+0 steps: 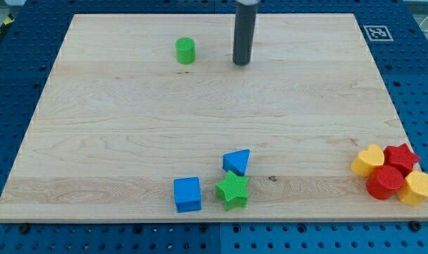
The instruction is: Slide the green circlecloser to the blue cube
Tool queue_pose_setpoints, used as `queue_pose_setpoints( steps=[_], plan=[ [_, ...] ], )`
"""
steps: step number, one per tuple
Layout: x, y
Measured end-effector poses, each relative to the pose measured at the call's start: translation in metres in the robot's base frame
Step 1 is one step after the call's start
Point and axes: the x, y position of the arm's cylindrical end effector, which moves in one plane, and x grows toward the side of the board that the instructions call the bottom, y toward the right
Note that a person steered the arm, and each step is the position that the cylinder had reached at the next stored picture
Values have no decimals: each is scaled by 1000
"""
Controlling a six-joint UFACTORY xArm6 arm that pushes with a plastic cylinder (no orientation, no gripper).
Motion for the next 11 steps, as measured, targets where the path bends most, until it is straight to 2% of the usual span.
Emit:
queue_pose_setpoints(
  steps=[1, 3, 4, 5, 6, 7, 9, 10, 11],
  plan=[
    [-37, -31],
    [8, -66],
    [7, -66],
    [-30, -70],
    [-36, -102],
    [-4, -103],
    [106, -81],
    [143, -79],
    [158, -81]
  ],
)
